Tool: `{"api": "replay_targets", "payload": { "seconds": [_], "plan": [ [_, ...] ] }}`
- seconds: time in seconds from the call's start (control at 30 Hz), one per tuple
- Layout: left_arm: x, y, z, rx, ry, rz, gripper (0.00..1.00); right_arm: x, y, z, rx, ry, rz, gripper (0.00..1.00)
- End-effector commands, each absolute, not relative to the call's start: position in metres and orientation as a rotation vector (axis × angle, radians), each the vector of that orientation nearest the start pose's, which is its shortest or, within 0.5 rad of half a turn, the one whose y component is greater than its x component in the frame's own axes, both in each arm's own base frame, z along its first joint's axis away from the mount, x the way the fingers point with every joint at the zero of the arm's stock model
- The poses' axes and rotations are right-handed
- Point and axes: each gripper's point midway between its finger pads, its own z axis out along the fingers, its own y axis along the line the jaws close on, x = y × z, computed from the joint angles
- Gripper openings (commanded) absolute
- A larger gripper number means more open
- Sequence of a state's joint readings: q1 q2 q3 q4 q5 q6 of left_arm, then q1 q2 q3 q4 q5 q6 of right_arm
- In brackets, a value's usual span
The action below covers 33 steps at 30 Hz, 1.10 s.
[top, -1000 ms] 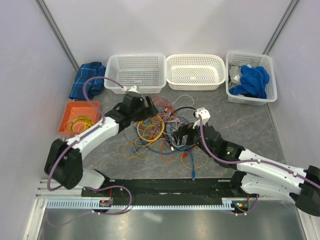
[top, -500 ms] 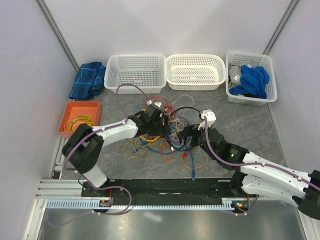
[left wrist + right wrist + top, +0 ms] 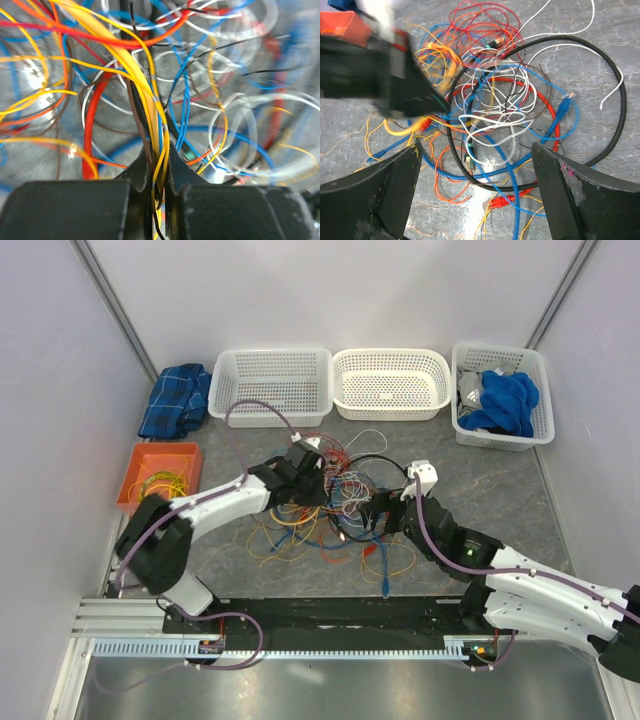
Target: Untangle the cables
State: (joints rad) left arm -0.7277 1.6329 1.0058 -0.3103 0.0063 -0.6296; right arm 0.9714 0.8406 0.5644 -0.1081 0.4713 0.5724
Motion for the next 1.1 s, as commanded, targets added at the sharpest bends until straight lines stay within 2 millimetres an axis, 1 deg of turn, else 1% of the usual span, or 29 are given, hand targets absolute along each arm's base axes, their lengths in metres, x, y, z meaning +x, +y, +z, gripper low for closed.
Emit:
{"api": "replay_targets", "payload": {
  "seconds": [0.0,0.03,0.07,0.1,0.13,0.17,0.2,0.27,0.3,0.33,0.37,0.4,0.47,0.53,0.57,0.6,0.67,0.7,0.73,0.8,0.83,0.9,0.93,0.97,1.03,1.07],
  "plan": [
    [0.276,-0.295,0.191,0.261,2.255,-0.804,0.02,0.226,0.212,0.195,-0.034,1.903,0.562,0.98],
    [0.273,-0.297,0.212,0.303,2.195,-0.847,0.02,0.227,0.210,0.201,-0.025,1.889,0.567,0.98],
    [0.269,-0.300,0.227,0.332,2.154,-0.887,0.02,0.227,0.210,0.204,-0.022,1.881,0.568,0.98],
    [0.259,-0.304,0.240,0.383,2.121,-0.953,0.02,0.227,0.209,0.208,-0.011,1.867,0.573,0.98],
    [0.252,-0.304,0.261,0.425,2.063,-0.991,0.02,0.228,0.205,0.216,0.005,1.841,0.583,0.98],
    [0.247,-0.306,0.269,0.455,2.036,-1.018,0.02,0.228,0.204,0.223,0.019,1.819,0.590,0.98],
    [0.237,-0.309,0.277,0.509,2.009,-1.074,0.02,0.228,0.201,0.228,0.029,1.802,0.595,0.98],
    [0.226,-0.309,0.288,0.574,1.947,-1.114,0.02,0.228,0.192,0.248,0.078,1.735,0.620,0.98],
    [0.218,-0.311,0.290,0.613,1.926,-1.153,0.02,0.228,0.189,0.254,0.092,1.712,0.627,0.98],
    [0.215,-0.312,0.287,0.642,1.902,-1.169,0.02,0.226,0.184,0.264,0.117,1.673,0.651,0.98],
    [0.209,-0.312,0.289,0.666,1.875,-1.198,0.02,0.226,0.180,0.275,0.145,1.635,0.670,0.98],
    [0.200,-0.315,0.288,0.713,1.855,-1.252,0.02,0.225,0.178,0.280,0.157,1.617,0.683,0.98],
    [0.191,-0.320,0.283,0.765,1.802,-1.317,0.02,0.223,0.174,0.299,0.190,1.548,0.735,0.98],
    [0.179,-0.323,0.278,0.822,1.773,-1.385,0.02,0.223,0.174,0.309,0.201,1.525,0.753,0.98],
    [0.180,-0.325,0.281,0.833,1.742,-1.395,0.02,0.223,0.175,0.312,0.202,1.518,0.761,0.98],
    [0.175,-0.327,0.278,0.857,1.739,-1.418,0.02,0.223,0.179,0.313,0.191,1.521,0.771,0.98],
    [0.172,-0.329,0.279,0.884,1.723,-1.443,0.02,0.226,0.189,0.317,0.172,1.537,0.782,0.97],
    [0.171,-0.329,0.278,0.894,1.724,-1.453,0.02,0.225,0.197,0.318,0.145,1.545,0.805,0.96],
    [0.169,-0.330,0.278,0.910,1.720,-1.467,0.02,0.229,0.207,0.316,0.125,1.568,0.800,0.96],
    [0.168,-0.331,0.278,0.913,1.722,-1.472,0.02,0.233,0.218,0.313,0.097,1.595,0.801,0.94],
    [0.167,-0.330,0.277,0.913,1.722,-1.474,0.02,0.236,0.229,0.307,0.069,1.624,0.803,0.93],
    [0.166,-0.330,0.277,0.916,1.718,-1.477,0.02,0.240,0.237,0.306,0.064,1.637,0.824,0.90],
    [0.166,-0.329,0.277,0.916,1.718,-1.477,0.02,0.241,0.245,0.301,0.037,1.654,0.840,0.89],
    [0.166,-0.329,0.277,0.915,1.715,-1.475,0.02,0.244,0.246,0.305,0.045,1.634,0.863,0.88],
    [0.165,-0.329,0.276,0.919,1.716,-1.478,0.02,0.245,0.251,0.304,0.045,1.629,0.894,0.85],
    [0.165,-0.329,0.276,0.919,1.715,-1.478,0.02,0.247,0.253,0.307,0.044,1.618,0.919,0.85]
  ]
}}
